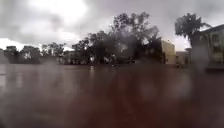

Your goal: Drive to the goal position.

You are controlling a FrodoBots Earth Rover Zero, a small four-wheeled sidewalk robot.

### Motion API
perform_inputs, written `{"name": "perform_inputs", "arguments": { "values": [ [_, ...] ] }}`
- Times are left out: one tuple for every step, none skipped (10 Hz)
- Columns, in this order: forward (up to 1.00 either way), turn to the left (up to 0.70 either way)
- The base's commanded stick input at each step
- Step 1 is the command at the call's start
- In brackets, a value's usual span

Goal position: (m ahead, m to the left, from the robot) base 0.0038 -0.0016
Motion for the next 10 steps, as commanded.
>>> {"name": "perform_inputs", "arguments": {
  "values": [
    [0.45, 0.00],
    [0.45, 0.00],
    [0.45, 0.00],
    [0.45, 0.00],
    [0.45, 0.00],
    [0.45, 0.00],
    [0.45, 0.00],
    [0.45, 0.00],
    [0.45, 0.00],
    [0.45, 0.00]
  ]
}}
